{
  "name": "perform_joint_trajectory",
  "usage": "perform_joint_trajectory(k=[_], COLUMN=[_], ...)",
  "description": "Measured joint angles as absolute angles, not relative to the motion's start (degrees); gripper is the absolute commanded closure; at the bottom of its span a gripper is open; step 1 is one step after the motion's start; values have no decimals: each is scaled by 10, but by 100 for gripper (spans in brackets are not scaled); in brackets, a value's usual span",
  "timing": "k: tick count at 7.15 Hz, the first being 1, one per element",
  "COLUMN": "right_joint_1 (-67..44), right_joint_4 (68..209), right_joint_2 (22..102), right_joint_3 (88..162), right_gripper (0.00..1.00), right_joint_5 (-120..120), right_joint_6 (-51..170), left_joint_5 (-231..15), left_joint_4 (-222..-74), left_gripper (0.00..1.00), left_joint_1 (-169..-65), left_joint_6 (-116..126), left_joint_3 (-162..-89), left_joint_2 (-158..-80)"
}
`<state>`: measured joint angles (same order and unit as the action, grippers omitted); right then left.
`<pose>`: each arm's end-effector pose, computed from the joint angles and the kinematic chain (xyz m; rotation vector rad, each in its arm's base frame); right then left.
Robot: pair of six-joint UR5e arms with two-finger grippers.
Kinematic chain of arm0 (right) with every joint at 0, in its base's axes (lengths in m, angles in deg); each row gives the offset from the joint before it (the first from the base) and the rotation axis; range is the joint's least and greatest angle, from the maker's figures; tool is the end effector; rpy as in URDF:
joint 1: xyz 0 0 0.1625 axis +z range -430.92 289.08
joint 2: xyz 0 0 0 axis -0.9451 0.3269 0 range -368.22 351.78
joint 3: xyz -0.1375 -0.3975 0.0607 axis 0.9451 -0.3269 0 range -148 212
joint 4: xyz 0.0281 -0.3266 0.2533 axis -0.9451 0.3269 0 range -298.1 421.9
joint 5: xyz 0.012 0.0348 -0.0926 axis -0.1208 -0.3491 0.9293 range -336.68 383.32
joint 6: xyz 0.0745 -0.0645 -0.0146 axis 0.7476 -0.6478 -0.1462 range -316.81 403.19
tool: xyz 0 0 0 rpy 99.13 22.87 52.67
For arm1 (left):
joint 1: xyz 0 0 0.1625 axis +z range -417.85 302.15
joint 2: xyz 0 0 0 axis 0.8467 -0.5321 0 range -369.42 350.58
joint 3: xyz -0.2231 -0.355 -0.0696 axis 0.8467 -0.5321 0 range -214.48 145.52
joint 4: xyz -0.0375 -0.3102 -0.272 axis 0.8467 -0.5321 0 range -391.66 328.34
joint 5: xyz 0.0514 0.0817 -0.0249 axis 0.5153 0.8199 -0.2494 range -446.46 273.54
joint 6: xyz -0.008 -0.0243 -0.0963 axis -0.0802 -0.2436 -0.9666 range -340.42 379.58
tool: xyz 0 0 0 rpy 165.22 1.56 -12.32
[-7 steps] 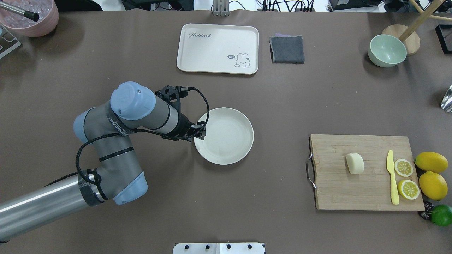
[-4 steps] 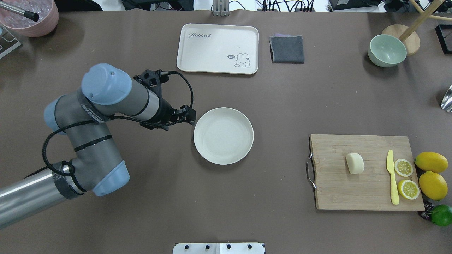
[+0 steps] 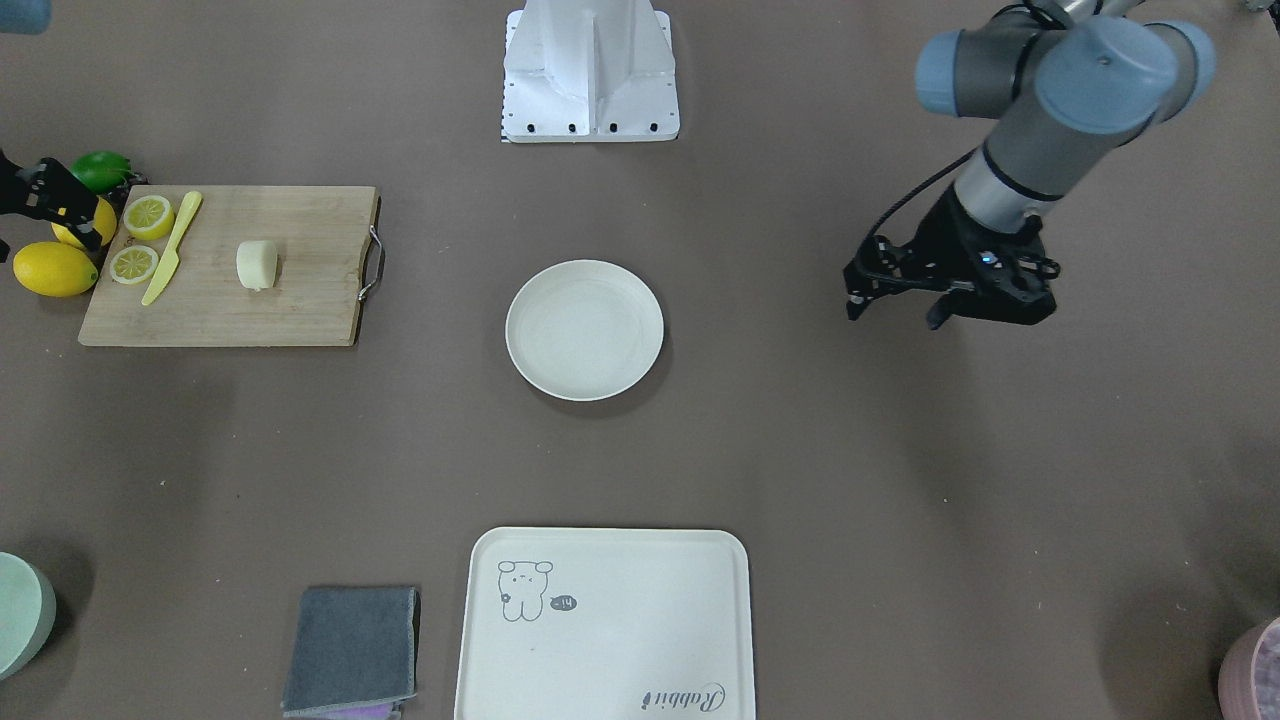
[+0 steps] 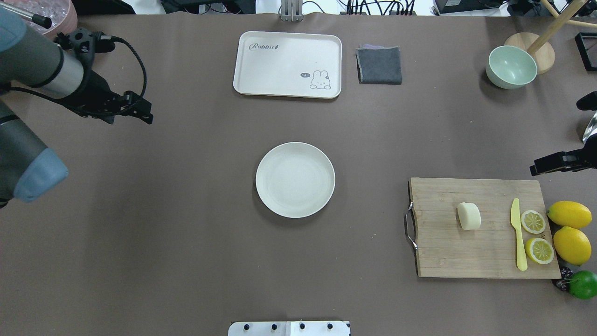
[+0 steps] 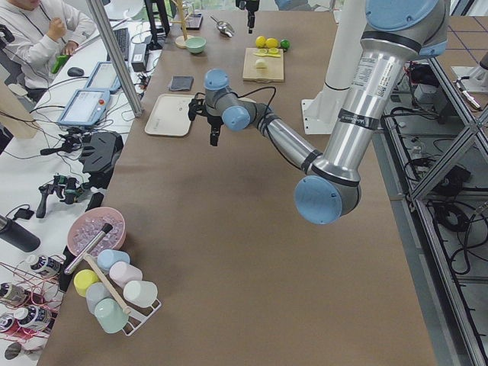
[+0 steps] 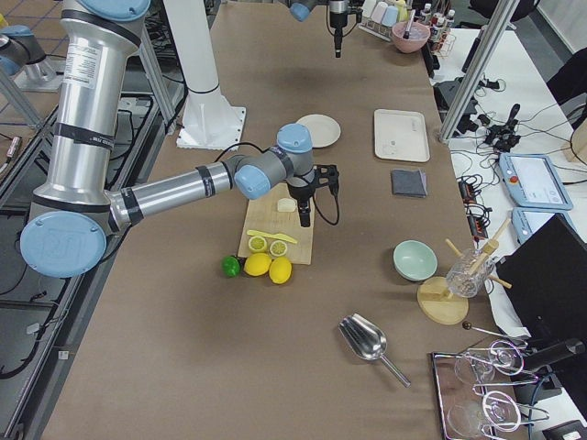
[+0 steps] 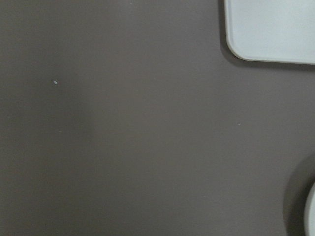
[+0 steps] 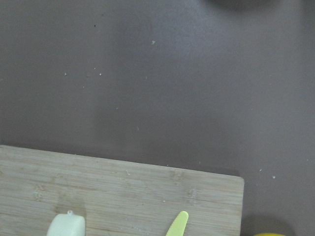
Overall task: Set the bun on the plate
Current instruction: 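Release the plate and withdraw the left arm while the right arm reaches toward the bun, then grasp the small white bun on the cutting board with the right gripper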
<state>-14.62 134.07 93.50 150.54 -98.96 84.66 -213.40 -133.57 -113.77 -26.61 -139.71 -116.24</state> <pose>-0.1659 -0.3931 0.4778 0.1332 -0.7905 -0.0420 0.2655 -0.5235 0.3494 0.1705 0.9427 0.0522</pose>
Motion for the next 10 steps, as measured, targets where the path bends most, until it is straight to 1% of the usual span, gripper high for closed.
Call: perform_joint_trajectory(k=[2, 3, 5, 6, 7, 8, 9, 10], right_joint_1=[-230, -270, -327, -346, -359, -370, -378, -385], right_joint_4=[1321, 1312, 1277, 1254, 1240, 1235, 1233, 1233], right_joint_2=[916, 902, 868, 862, 864, 871, 882, 896], right_joint_3=[1504, 1495, 1448, 1429, 1421, 1420, 1426, 1437], right_gripper=[3, 3, 3, 6, 32, 74, 100, 100], right_joint_5=[-943, -914, -872, -851, -841, -835, -831, -829], right_joint_6=[956, 998, 1050, 1062, 1065, 1066, 1066, 1066], left_joint_5=[-2157, -2160, -2162, -2162, -2162, -2161, -2161, -2161], left_joint_4=[-1335, -1335, -1335, -1335, -1336, -1336, -1336, -1336], left_gripper=[2, 2, 2, 2, 2, 2, 2, 2], left_joint_1=[-1196, -1208, -1214, -1214, -1215, -1215, -1215, -1215], left_joint_6=[-164, -146, -137, -137, -137, -136, -137, -137], left_joint_3=[-1390, -1388, -1388, -1388, -1388, -1388, -1388, -1388], left_joint_2=[-1118, -1109, -1105, -1105, -1105, -1105, -1105, -1105])
